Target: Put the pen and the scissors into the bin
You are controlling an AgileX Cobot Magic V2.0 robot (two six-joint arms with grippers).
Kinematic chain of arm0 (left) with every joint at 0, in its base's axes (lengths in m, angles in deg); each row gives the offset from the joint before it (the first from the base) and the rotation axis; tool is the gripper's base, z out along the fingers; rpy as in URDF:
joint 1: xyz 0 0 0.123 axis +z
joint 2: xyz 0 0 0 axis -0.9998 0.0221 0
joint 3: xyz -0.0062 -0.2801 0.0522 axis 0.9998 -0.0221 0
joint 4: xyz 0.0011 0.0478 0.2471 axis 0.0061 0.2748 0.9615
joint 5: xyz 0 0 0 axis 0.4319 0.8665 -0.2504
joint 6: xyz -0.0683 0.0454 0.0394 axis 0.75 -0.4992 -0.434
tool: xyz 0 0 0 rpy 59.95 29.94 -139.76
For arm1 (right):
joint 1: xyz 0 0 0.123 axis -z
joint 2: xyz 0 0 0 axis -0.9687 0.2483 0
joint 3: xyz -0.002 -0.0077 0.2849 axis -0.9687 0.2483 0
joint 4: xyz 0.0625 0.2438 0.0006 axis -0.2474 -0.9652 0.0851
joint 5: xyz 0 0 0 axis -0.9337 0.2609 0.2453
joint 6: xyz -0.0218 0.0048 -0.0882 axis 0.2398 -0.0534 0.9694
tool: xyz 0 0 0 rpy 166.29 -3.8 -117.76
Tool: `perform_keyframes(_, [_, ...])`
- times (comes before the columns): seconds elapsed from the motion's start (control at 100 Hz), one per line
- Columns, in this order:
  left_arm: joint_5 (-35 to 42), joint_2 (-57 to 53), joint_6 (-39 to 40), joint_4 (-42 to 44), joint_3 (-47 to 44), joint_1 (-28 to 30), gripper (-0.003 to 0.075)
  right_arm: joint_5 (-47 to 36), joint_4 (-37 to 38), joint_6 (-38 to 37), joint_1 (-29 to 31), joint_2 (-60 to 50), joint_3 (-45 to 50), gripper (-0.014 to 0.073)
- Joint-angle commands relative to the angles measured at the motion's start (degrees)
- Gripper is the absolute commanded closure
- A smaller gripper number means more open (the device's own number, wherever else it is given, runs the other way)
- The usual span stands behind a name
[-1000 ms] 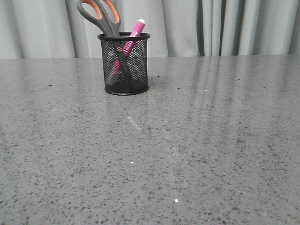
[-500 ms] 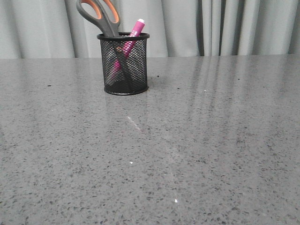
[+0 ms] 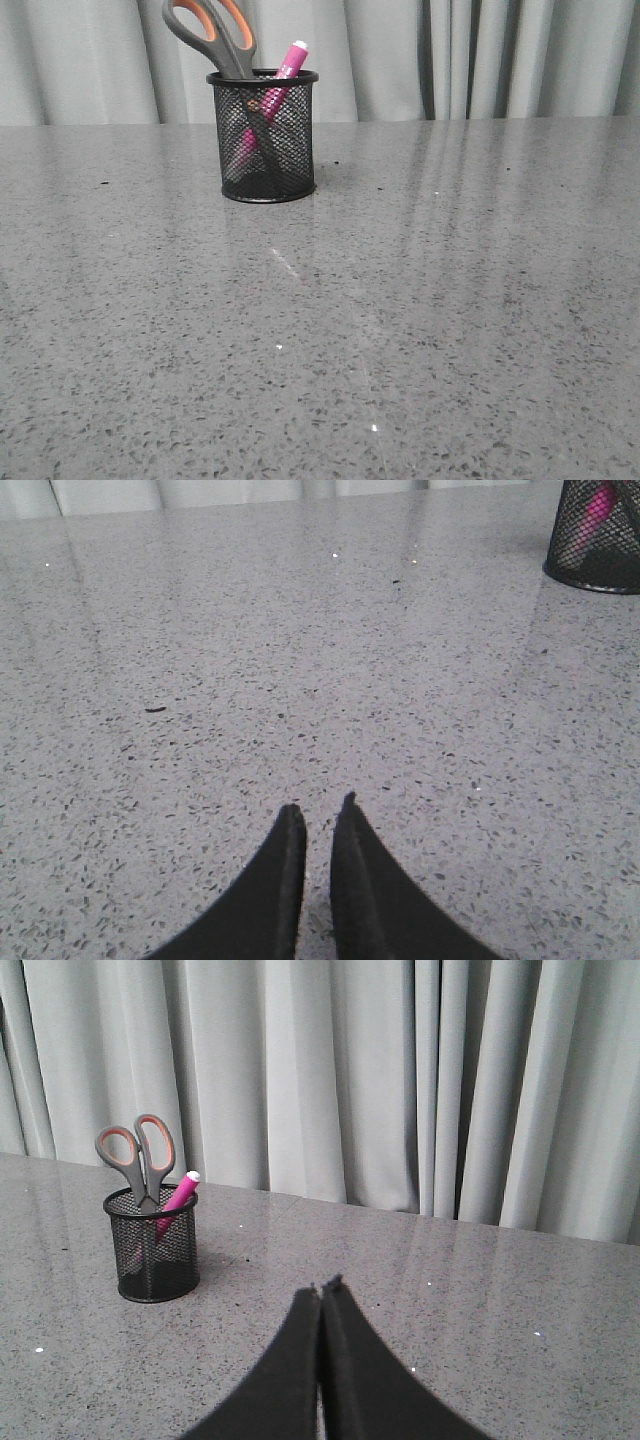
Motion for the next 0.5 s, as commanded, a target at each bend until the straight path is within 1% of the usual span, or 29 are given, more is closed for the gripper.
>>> perform_keyframes(0.0, [2.7,-1.9,0.4,-0.7,-2.5,0.2,0.0677,-4.5,1.4,0.1,0.0,0.7,-1.1,0.0670])
perform_keyframes(0.09, [2.7,-1.9,0.4,-0.7,-2.5,0.2,0.0678,-4.0,1.6,0.1,0.0,0.6,-0.9,0.0670])
perform_keyframes(0.18, [2.7,-1.9,0.4,-0.7,-2.5,0.2,0.0677,-0.2,3.1,0.1,1.2,0.2,0.5,0.0670])
perform_keyframes(0.23, [2.7,-1.9,0.4,-0.7,-2.5,0.2,0.0678,-1.1,2.7,0.1,2.3,0.3,2.3,0.0670])
perform_keyframes(0.28, [2.7,-1.9,0.4,-0.7,-2.5,0.2,0.0677,-4.7,1.5,0.2,3.8,0.3,4.8,0.0670])
perform_keyframes(0.33, [2.7,-1.9,0.4,-0.7,-2.5,0.2,0.0677,-9.2,-1.2,2.1,5.7,0.3,8.2,0.0670])
perform_keyframes(0.39, [2.7,-1.9,0.4,-0.7,-2.5,0.2,0.0677,-14.4,-5.2,7.1,9.0,0.3,11.9,0.0670])
perform_keyframes(0.49, [2.7,-1.9,0.4,-0.7,-2.5,0.2,0.0677,-23.2,-14.3,15.1,14.9,0.3,18.4,0.0670])
